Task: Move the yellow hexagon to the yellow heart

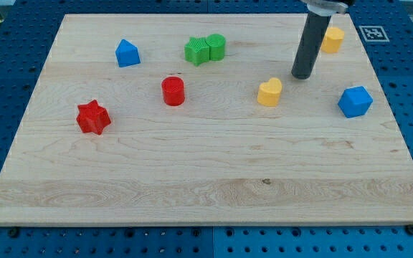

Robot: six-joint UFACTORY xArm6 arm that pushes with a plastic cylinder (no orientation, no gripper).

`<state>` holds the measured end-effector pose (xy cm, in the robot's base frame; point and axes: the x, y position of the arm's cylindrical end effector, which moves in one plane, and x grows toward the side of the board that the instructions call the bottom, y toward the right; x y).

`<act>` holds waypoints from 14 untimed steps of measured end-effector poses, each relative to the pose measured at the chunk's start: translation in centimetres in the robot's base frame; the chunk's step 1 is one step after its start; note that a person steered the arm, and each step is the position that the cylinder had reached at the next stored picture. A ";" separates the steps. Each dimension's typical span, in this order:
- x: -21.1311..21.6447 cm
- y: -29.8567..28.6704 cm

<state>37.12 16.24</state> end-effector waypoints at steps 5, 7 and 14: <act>-15.5 14.4; -6.1 4.7; -1.6 2.6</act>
<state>35.50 18.87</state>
